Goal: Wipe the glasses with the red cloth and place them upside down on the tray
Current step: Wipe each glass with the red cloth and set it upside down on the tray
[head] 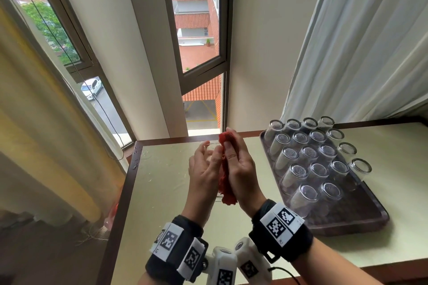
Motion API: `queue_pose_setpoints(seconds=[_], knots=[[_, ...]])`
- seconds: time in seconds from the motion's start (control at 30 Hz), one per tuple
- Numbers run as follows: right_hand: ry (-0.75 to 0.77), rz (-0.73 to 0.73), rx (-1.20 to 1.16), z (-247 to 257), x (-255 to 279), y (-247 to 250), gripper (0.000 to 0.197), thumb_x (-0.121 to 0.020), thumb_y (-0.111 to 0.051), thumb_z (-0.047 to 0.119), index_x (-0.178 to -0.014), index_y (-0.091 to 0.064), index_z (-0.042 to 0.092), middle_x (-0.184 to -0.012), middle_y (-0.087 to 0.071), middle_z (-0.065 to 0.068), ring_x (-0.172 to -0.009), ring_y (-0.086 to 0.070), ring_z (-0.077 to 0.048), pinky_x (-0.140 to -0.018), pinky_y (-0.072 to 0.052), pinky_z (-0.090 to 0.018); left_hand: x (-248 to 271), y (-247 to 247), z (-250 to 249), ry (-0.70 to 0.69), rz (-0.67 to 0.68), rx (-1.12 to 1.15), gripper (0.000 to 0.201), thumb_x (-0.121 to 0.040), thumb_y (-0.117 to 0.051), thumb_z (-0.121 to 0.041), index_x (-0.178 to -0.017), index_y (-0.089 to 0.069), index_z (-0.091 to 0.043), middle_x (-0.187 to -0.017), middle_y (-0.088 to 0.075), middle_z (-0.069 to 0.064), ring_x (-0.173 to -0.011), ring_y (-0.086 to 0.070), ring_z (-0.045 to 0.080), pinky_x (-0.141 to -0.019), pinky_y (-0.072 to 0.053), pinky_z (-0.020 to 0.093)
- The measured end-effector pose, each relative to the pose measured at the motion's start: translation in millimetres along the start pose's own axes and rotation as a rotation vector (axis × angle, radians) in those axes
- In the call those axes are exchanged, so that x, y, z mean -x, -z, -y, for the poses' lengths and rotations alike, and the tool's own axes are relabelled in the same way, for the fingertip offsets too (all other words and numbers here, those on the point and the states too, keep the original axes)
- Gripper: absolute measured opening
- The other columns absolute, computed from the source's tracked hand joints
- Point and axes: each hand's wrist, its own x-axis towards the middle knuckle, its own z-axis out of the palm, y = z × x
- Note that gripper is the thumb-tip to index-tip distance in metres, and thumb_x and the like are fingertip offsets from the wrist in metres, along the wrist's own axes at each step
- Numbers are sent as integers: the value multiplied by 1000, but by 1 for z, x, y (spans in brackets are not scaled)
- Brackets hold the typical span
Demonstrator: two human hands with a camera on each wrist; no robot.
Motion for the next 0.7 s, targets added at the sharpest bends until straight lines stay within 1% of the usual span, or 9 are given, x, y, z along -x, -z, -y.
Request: queue_pose_setpoints(seconds=[0.1,0.2,0.3,0.37,0.43,0.5,0.53,0.6,0.7], knots=[[27,-11,17,-3,3,4,32,-98,-42,39,-129,-49,41,-129,-63,5,-118,-60,-8,-102,-50,-34,-2,4,0,5,-16,4,79,-84,-48,-75,-143,-45,-24,-137,-54,4,-123,-57,12,-92,-49,21],[40,-6,34,-2,1,8,27,-104,-44,24,-123,-48,43,-116,-61,20,-104,-59,11,-88,-46,-12,-1,6,-1,10,-30,22,73,-86,-42,-60,-146,-42,-18,-132,-60,9,-117,-63,20,-94,-51,28],[8,6,-21,-2,-2,7,26,-105,-42,28,-127,-51,36,-115,-63,15,-104,-63,0,-88,-50,-19,3,2,-2,9,0,20,71,-88,-41,-65,-140,-47,-17,-129,-63,6,-117,-64,18,-100,-52,35],[-6,20,-44,-4,-1,6,27,-104,-42,35,-129,-50,36,-118,-64,10,-109,-64,-9,-92,-53,-27,5,0,-3,37,48,7,74,-85,-46,-64,-144,-41,-19,-129,-59,-1,-117,-60,10,-87,-55,21],[-29,31,-53,-4,1,8,27,-104,-40,30,-130,-50,35,-115,-64,14,-106,-65,-2,-90,-54,-24,6,1,-5,48,77,-2,68,-86,-52,-52,-144,-37,-21,-119,-57,-8,-105,-59,2,-68,-52,9],[-46,33,-65,-4,2,11,27,-105,-40,21,-121,-52,38,-107,-64,20,-98,-64,8,-83,-52,-17,5,4,-7,72,76,-13,60,-90,-60,-40,-143,-37,-21,-114,-59,-7,-97,-58,-2,-61,-48,4],[-73,22,-86,-5,2,12,27,-105,-41,20,-115,-57,40,-104,-67,17,-97,-65,6,-81,-53,-17,5,6,-8,80,67,-8,59,-90,-63,-36,-142,-38,-22,-115,-61,-2,-97,-59,0,-60,-47,3],[-187,13,-199,-8,3,13,24,-105,-43,24,-109,-64,36,-107,-71,0,-102,-69,-14,-85,-57,-33,2,10,-9,85,27,22,61,-85,-70,-35,-137,-42,-24,-118,-64,5,-100,-62,4,-61,-48,5],[-426,38,-443,-15,7,14,29,-102,-48,36,-119,-63,18,-121,-63,-28,-108,-63,-47,-94,-51,-63,0,15,-14,61,-17,73,63,-82,-70,-37,-137,-42,-25,-116,-64,-1,-107,-63,11,-70,-49,14]])
